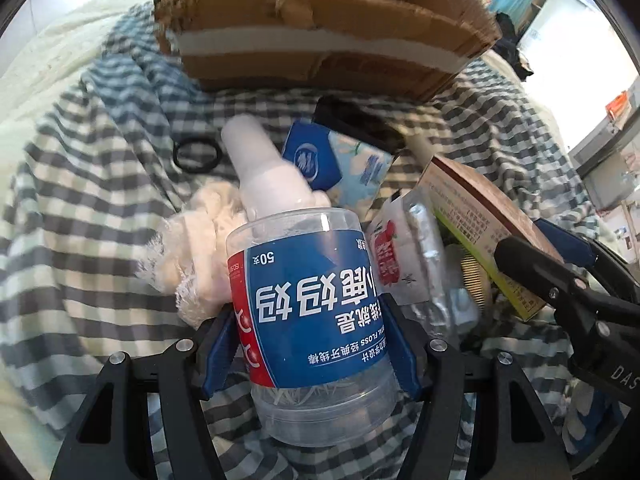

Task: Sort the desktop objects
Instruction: 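Carry the bottle in the left tool while the right carries the carton over the box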

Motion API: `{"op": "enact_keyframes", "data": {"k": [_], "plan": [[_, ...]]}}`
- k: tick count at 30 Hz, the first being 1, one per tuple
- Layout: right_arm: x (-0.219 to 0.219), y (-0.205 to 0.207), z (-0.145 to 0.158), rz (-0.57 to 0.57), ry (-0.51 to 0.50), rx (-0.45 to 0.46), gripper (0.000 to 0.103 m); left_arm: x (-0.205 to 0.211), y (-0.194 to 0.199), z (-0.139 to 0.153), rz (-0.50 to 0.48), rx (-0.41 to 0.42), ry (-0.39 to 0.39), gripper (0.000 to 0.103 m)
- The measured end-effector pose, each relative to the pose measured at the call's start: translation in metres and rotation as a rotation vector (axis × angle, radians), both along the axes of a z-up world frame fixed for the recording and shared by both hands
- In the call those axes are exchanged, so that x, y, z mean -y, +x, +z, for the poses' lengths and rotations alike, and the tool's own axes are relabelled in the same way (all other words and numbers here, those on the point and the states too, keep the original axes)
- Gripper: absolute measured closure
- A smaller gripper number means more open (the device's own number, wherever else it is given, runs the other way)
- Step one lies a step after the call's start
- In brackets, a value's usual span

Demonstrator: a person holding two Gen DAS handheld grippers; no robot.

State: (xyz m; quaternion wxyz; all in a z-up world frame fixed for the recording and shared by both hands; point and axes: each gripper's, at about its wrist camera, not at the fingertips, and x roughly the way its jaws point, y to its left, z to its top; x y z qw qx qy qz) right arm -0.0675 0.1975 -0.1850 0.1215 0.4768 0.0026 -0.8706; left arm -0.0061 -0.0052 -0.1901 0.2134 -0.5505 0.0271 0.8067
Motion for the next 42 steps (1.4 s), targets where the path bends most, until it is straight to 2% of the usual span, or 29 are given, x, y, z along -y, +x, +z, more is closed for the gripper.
{"op": "enact_keyframes", "data": {"k": [7,14,19,27,33,35,38,42], "plan": [[0.004,0.019,0.026,-0.025,-0.034,-0.069,0.028,0.009,0.002,0.038,-0.038,-0.089,0.086,0.036],[0.019,0.041,0.054,-0.035,0.018,-0.185,0.028,0.015,-0.001,0.075,-0.064,-0.214,0.124,0.036],[0.03,0.043,0.069,-0.032,0.008,-0.243,0.028,0.028,-0.004,0.09,-0.05,-0.247,0.183,0.036],[0.049,0.047,0.105,-0.046,0.031,-0.398,0.028,0.044,-0.015,0.122,-0.018,-0.401,0.183,0.036],[0.06,0.047,0.13,-0.043,0.045,-0.5,0.028,0.051,-0.017,0.147,-0.006,-0.554,0.167,0.036],[0.063,0.042,0.132,-0.037,0.048,-0.506,0.028,0.051,-0.019,0.151,-0.01,-0.596,0.172,0.036],[0.063,0.029,0.137,-0.038,-0.004,-0.492,0.028,0.05,-0.026,0.159,-0.014,-0.619,0.193,0.036],[0.068,0.02,0.146,-0.044,0.035,-0.542,0.028,0.051,-0.042,0.171,-0.007,-0.663,0.196,0.036]]}}
